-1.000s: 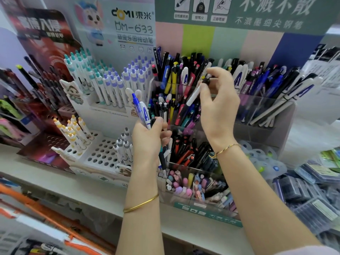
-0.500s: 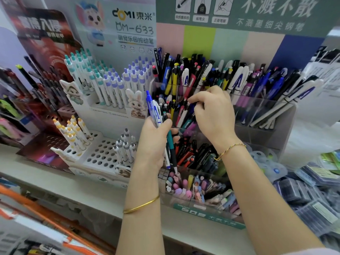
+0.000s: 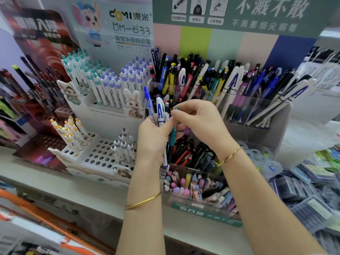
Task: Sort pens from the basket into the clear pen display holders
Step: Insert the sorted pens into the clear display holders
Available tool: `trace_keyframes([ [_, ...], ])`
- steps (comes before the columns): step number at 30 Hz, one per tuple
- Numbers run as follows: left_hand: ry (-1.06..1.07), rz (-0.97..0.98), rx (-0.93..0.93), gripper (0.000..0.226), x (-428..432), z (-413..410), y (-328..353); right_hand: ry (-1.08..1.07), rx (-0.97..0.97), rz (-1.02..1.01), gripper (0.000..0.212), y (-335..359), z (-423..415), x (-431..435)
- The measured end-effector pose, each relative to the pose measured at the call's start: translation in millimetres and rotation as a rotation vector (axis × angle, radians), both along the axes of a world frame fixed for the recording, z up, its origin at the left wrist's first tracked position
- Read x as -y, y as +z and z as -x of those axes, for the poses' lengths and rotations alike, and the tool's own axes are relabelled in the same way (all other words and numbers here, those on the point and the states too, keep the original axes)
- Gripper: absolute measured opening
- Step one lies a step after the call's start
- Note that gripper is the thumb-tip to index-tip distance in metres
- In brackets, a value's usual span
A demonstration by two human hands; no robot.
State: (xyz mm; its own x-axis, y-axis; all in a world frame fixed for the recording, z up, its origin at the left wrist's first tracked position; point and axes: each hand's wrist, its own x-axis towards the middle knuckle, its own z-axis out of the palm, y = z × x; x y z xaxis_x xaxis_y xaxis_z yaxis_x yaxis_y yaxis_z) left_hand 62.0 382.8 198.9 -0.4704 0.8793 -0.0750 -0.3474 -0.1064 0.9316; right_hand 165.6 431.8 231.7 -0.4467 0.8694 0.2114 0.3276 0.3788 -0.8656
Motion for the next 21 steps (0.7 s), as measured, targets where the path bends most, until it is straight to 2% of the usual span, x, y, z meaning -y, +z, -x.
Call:
trace_keyframes([
  [2, -0.004, -0.015, 0.009, 0.010, -0.3, 1.3, -2.1, -0.030, -0.072, 0.010, 0.005, -2.4, 0.0, -3.1],
  [5, 0.052, 0.031, -0.073, 0.013, -0.9, 5.6, -6.9, -0.212, -0.239, -0.084, 0.006, -3.7, 2.2, -8.8],
  [7, 0.118, 0.066, -0.089, 0.007, -0.3, 9.6, -9.5, -0.334, -0.365, -0.196, 0.008, -1.7, 2.9, -12.4],
  [9, 0.158, 0.079, -0.102, 0.004, 1.0, 13.5, -11.3, -0.429, -0.380, -0.358, 0.005, -0.1, 3.5, -13.8],
  [12, 0.167, 0.092, -0.143, 0.004, 3.3, 15.8, -12.5, -0.488, -0.309, -0.534, 0.010, -2.6, 8.0, -14.9],
  [16, 0.089, 0.081, -0.136, 0.008, 5.0, 14.4, -11.4, -0.436, -0.166, -0.593, 0.012, -10.7, 13.9, -17.9],
  [18, 0.036, 0.074, -0.135, 0.013, 4.7, 15.5, -12.0, -0.411, -0.040, -0.613, 0.012, -14.9, 15.6, -19.3],
  [21, -0.061, 0.052, -0.082, 0.023, 4.5, 17.1, -11.2, -0.484, 0.187, -0.667, 0.015, -15.6, 15.7, -21.3],
])
